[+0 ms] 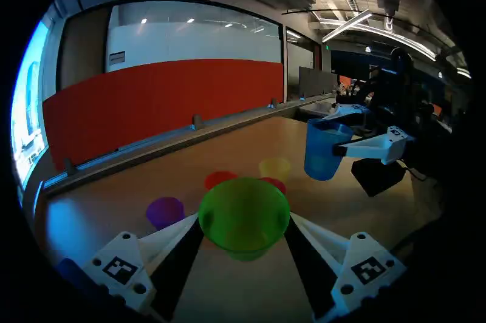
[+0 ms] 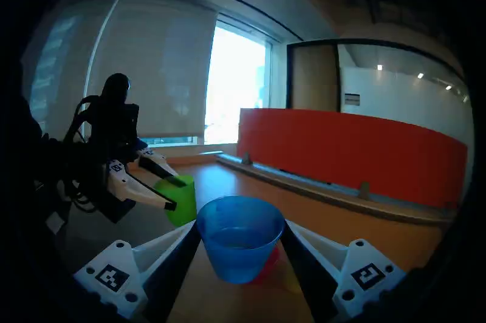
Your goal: Pour water
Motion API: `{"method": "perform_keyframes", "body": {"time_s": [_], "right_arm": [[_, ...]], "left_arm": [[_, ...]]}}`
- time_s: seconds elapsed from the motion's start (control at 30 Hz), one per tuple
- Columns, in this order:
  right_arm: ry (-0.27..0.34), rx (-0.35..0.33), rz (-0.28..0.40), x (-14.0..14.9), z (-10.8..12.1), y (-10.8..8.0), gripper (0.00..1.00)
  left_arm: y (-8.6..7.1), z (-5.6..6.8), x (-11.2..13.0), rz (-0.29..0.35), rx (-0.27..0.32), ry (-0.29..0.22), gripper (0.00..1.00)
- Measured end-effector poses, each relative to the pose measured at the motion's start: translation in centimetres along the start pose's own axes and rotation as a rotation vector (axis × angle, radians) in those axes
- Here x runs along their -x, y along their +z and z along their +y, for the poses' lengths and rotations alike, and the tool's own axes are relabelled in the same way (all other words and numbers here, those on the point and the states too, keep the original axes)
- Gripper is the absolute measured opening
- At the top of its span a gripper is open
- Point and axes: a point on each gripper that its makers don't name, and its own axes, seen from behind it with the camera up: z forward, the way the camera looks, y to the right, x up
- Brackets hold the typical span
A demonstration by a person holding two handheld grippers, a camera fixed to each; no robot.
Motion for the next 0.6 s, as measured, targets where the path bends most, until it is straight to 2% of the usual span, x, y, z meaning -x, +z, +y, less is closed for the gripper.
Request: {"method": "perform_keyframes", "body": {"time_s": [0.4,0.6], "right_arm": [[0.022,0.005,0.027,-0.3,0.2,0.2,0.91],[0.031,0.002,0.025,-0.2,0.3,0.1,0.91]], "left_arm": [[0.0,0.0,-0.6,0.033,0.003,-0.001,0.86],[-0.1,0.4,-1.4,0.061,0.01,0.008,0.86]]}}
